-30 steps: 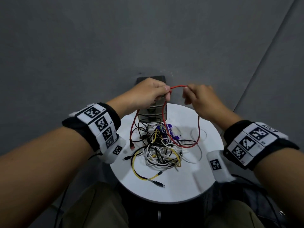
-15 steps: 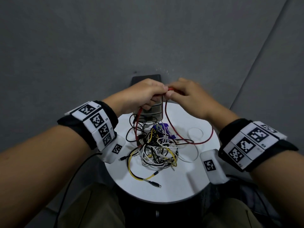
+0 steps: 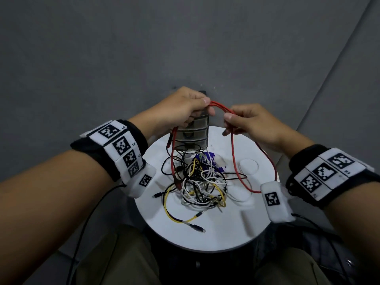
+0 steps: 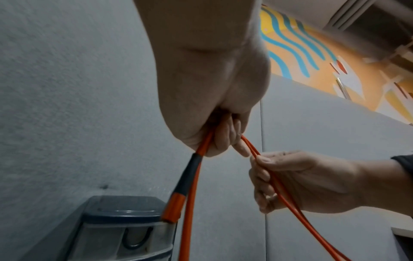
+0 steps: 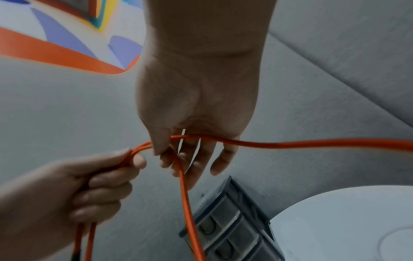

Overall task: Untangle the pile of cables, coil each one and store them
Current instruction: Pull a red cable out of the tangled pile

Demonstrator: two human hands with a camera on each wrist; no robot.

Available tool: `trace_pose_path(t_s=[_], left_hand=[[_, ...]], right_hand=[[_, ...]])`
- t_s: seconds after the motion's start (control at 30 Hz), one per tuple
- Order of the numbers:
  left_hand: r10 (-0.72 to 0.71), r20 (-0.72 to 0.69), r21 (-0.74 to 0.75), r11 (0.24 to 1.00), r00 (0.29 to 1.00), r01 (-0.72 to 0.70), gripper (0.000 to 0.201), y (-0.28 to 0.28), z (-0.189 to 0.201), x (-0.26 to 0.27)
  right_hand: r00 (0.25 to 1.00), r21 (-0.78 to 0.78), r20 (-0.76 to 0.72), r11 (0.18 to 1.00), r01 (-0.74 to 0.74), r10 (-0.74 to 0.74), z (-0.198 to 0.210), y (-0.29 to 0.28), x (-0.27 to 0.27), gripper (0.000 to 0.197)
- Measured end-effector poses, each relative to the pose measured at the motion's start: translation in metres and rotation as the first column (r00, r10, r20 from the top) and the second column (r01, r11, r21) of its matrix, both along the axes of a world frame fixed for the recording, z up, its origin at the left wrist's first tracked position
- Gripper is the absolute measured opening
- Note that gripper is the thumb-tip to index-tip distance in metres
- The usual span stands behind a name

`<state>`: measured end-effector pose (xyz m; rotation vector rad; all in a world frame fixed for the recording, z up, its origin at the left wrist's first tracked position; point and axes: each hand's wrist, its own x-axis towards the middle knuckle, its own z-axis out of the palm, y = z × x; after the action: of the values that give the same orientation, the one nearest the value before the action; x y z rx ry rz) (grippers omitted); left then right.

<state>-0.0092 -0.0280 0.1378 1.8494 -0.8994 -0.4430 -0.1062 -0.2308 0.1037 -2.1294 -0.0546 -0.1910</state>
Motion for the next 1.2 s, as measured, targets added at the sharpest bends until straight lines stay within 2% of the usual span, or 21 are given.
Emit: trace_pose_path(t_s=[0.07, 0.13, 0.2, 0.27, 0.33, 0.43, 0.5, 0.57, 0.6, 0.67, 0.77, 0.83, 0.87, 0.93, 1.0, 1.07, 1.1, 1.2], left_hand=[[0.009, -0.003, 0.008, 1.0, 1.0, -0.009, 0.033, 0.001, 0.001, 0.002], [0.009, 0.016, 0.039, 0.999, 1.0, -0.01, 0.034, 0.003, 0.001, 0.003], [0.006, 0.032, 0.076, 0.997, 0.999, -0.008, 0.034, 0.002, 0.0, 0.003], [0.004, 0.012, 0.071, 0.997, 1.0, -0.005, 0.033, -0.001, -0.002, 0.003], [0.026, -0.058, -0.018, 0.999, 0.998, -0.027, 0.033, -0.008, -0.006, 0.005], [0.066, -0.218, -0.157, 0.982, 0.974, -0.102, 0.028, -0.022, -0.011, 0.005], [0.055, -0.223, -0.139, 0.987, 0.973, -0.087, 0.016, -0.032, -0.019, -0.002], [0.038, -0.145, -0.039, 0.998, 0.989, -0.044, 0.014, -0.042, -0.032, -0.012], [0.036, -0.128, -0.01, 0.999, 0.991, -0.038, 0.017, -0.047, -0.037, -0.015], [0.078, -0.167, -0.05, 0.995, 0.983, -0.087, 0.02, -0.056, -0.045, -0.017], [0.113, -0.342, -0.179, 0.967, 0.933, -0.183, 0.028, -0.063, -0.045, -0.016], [0.088, -0.433, -0.179, 0.967, 0.897, -0.181, 0.025, -0.067, -0.045, -0.02], [0.085, -0.465, -0.16, 0.971, 0.881, -0.178, 0.019, -0.068, -0.046, -0.022], [0.105, -0.515, -0.128, 0.972, 0.851, -0.198, 0.022, -0.07, -0.048, -0.022], [0.129, -0.535, -0.143, 0.96, 0.835, -0.24, 0.024, -0.071, -0.051, -0.017], [0.164, -0.566, -0.169, 0.936, 0.808, -0.308, 0.024, -0.072, -0.056, -0.012], [0.185, -0.59, -0.19, 0.914, 0.786, -0.358, 0.025, -0.071, -0.058, -0.01], [0.216, -0.677, -0.284, 0.805, 0.703, -0.521, 0.028, -0.068, -0.068, 0.001]], right_hand=[[0.998, -0.096, 0.016, 0.993, 0.061, -0.06, -0.004, -0.015, 0.001, 0.024], [0.983, -0.18, 0.053, 0.966, 0.185, -0.178, -0.014, -0.036, 0.003, 0.03], [0.945, -0.198, 0.057, 0.924, 0.328, -0.323, -0.022, -0.054, 0.003, 0.033], [0.928, -0.177, 0.004, 0.913, 0.367, -0.373, -0.027, -0.059, 0.0, 0.035], [0.935, -0.103, -0.064, 0.934, 0.341, -0.348, -0.028, -0.05, -0.002, 0.034], [0.944, 0.188, -0.104, 0.926, 0.327, -0.312, -0.023, -0.027, -0.001, 0.032], [0.938, 0.404, -0.099, 0.848, 0.342, -0.331, -0.017, -0.013, 0.006, 0.03], [0.929, 0.522, -0.084, 0.778, 0.35, -0.361, -0.008, -0.001, 0.013, 0.027], [0.931, 0.547, -0.067, 0.767, 0.336, -0.36, -0.003, 0.005, 0.016, 0.025], [0.94, 0.521, -0.038, 0.796, 0.308, -0.339, 0.001, 0.013, 0.02, 0.021], [0.957, 0.424, -0.031, 0.863, 0.274, -0.289, -0.007, 0.021, 0.027, 0.008], [0.965, 0.444, -0.03, 0.862, 0.246, -0.26, -0.016, 0.025, 0.033, 0.02], [0.966, 0.455, -0.027, 0.857, 0.24, -0.256, -0.02, 0.028, 0.036, 0.033], [0.964, 0.412, -0.047, 0.874, 0.259, -0.263, -0.023, 0.034, 0.038, 0.062], [0.961, 0.38, -0.101, 0.883, 0.275, -0.256, -0.029, 0.037, 0.041, 0.093], [0.965, 0.42, -0.174, 0.872, 0.252, -0.195, -0.036, 0.04, 0.04, 0.113], [0.969, 0.45, -0.201, 0.864, 0.224, -0.147, -0.041, 0.04, 0.041, 0.113], [0.976, 0.546, -0.219, 0.829, 0.121, 0.002, -0.049, 0.048, 0.032, 0.086]])
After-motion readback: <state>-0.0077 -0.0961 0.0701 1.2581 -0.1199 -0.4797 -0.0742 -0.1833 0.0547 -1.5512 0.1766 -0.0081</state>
